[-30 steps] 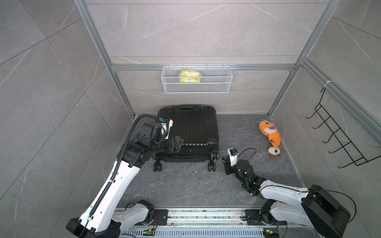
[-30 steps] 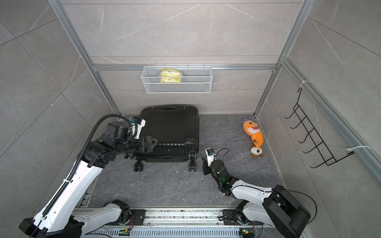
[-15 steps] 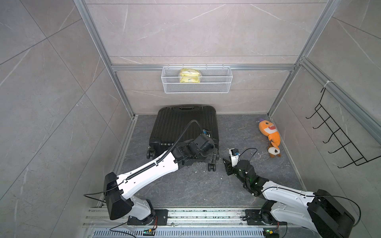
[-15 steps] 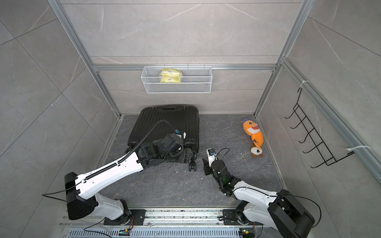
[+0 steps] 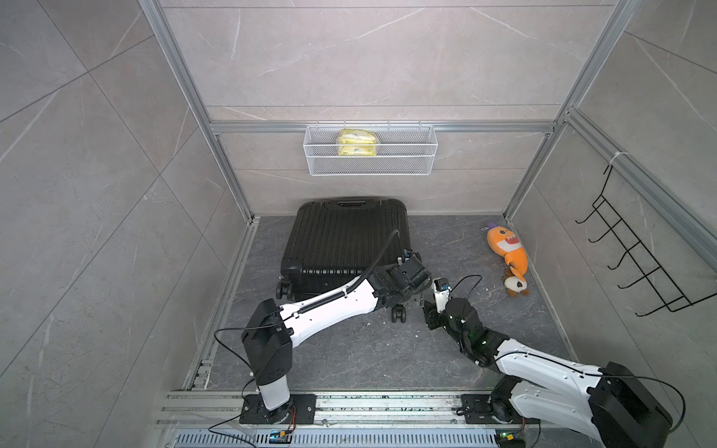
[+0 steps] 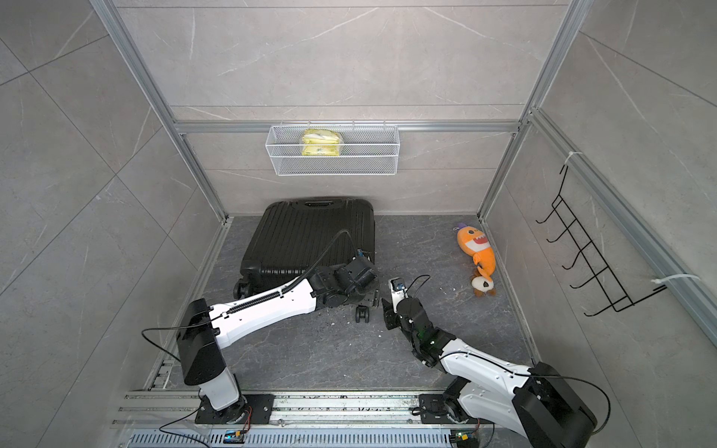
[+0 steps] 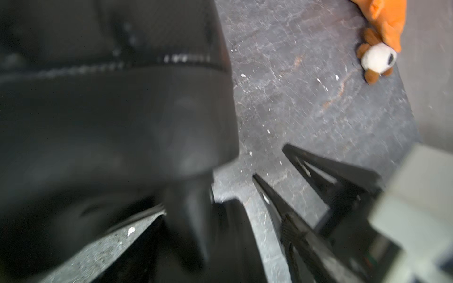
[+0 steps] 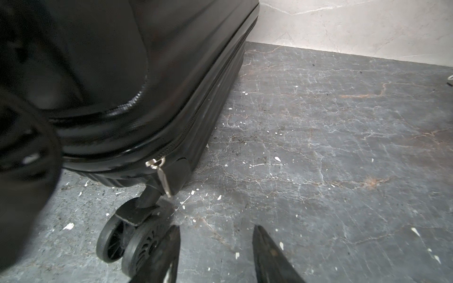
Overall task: Close the suitcase zippers
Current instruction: Pick up the suitcase from the center of the board, then zip the zipper on the suitcase.
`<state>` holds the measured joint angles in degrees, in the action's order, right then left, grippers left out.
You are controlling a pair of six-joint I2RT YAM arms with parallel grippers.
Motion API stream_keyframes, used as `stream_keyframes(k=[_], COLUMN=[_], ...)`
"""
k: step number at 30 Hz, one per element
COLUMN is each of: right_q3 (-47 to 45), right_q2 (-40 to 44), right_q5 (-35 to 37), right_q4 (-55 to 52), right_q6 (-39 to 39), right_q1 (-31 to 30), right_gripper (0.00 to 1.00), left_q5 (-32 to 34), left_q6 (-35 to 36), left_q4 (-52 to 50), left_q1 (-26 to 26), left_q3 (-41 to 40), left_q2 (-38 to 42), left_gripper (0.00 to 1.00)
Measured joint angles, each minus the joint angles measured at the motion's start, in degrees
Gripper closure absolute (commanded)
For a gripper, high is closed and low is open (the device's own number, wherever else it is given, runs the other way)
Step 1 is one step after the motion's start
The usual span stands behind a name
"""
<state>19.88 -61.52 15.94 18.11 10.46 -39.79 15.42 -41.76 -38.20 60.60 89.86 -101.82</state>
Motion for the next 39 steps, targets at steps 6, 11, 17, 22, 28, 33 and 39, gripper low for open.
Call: stream_keyframes(k=[6, 11, 17, 22, 28, 33, 39], right_q3=[0.2, 0.3, -0.1, -1.6, -1.6, -0.5, 0.9], right_q2=[0.5, -0.9, -4.9, -7.8, -12.6, -17.6, -22.1], right_q5=[-5.2, -10.9, -15.5, -17.5, -17.9, -17.8, -17.9], right_q4=[-2.3, -1.5, 5.2, 13.1, 19.1, 22.1, 25.6], right_q6=[-1.1, -2.1, -2.8, -2.8, -2.7, -2.6, -2.6], right_q1=[0.0, 0.0, 0.0, -0.5, -0.8, -0.8, -0.8], right_gripper=[0.48, 0.48, 0.46, 0.46, 0.5, 0.52, 0.53], left_q5=[1.8, 0.9, -1.2, -2.1, -2.6, -3.1, -3.6], left_q6=[-1.9, -1.2, -0.3, -0.1, 0.0, 0.0, 0.0], left_q4=[-0.7, -0.4, -2.4, -2.8, -2.8, -2.8, -2.8], left_q1=[-0.5, -1.4, -3.0, -3.3, -3.3, -3.4, -3.4], left_q3=[-0.5, -5.1, -8.0, -8.0, -8.0, -8.0, -8.0], left_q2=[0.2, 4.4, 8.1, 8.5, 8.5, 8.5, 8.6], left_gripper=[0.65, 0.83, 0.87, 0.88, 0.89, 0.89, 0.89])
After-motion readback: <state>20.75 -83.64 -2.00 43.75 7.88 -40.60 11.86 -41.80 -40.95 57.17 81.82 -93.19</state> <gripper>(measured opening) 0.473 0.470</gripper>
